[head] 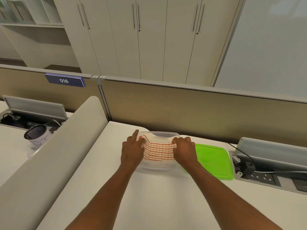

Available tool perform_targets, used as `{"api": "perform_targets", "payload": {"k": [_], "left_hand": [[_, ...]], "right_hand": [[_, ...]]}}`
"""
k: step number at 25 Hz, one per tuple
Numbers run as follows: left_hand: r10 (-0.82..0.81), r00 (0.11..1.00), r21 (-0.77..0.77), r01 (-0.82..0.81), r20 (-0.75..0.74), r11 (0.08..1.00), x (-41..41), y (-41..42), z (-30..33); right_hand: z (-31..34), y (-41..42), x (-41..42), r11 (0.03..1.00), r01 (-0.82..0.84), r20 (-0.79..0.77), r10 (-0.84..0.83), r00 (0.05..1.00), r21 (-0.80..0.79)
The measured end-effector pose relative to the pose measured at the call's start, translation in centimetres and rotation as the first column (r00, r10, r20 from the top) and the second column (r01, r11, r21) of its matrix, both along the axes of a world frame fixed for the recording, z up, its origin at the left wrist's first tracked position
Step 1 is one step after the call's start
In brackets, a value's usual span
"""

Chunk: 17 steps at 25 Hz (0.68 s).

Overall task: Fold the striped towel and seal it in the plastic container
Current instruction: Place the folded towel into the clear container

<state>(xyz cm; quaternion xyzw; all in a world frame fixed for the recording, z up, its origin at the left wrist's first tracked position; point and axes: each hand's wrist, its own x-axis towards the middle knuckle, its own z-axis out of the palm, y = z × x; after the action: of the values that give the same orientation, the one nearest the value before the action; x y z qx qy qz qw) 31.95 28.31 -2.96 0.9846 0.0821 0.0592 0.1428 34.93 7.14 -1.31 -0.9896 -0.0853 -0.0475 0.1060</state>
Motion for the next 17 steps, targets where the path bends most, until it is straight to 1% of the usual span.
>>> {"api": "perform_targets", "payload": {"k": [2,5,7,9,12,14,17], "left_hand": [[-0.021,0.996,0.037,0.024,-0.092,0.999,0.0,0.1,-0.1],[0.002,0.957,0.053,0.014,-0.291,0.998,0.2,0.3,-0.1],[0.003,0.939,0.042,0.012,-0.344,0.999,0.4,0.3,-0.1],[0.001,0.934,0.032,0.011,-0.357,0.999,0.6,0.3,-0.1],[-0.023,0.93,0.007,0.027,-0.366,1.0,0.5,0.3,0.0],[-0.033,0.954,-0.004,0.033,-0.298,0.999,0.1,0.3,0.0],[-0.039,0.992,-0.007,0.038,-0.123,0.999,-0.6,-0.2,0.0]], "right_hand": [[-0.1,0.0,-0.3,0.995,-0.038,-0.051,0.034,0.998,-0.091],[-0.3,-0.3,-0.5,0.983,-0.058,-0.098,0.042,0.994,-0.173],[-0.3,-0.3,-0.5,0.976,-0.071,-0.103,0.051,0.993,-0.205],[-0.3,-0.3,-0.6,0.971,-0.078,-0.102,0.056,0.993,-0.225],[-0.4,-0.3,-0.8,0.975,-0.081,-0.12,0.057,0.991,-0.209],[-0.2,-0.4,-0.9,0.98,-0.082,-0.119,0.061,0.991,-0.18],[0.0,-0.8,-1.5,0.992,-0.092,-0.086,0.085,0.993,-0.083]]}}
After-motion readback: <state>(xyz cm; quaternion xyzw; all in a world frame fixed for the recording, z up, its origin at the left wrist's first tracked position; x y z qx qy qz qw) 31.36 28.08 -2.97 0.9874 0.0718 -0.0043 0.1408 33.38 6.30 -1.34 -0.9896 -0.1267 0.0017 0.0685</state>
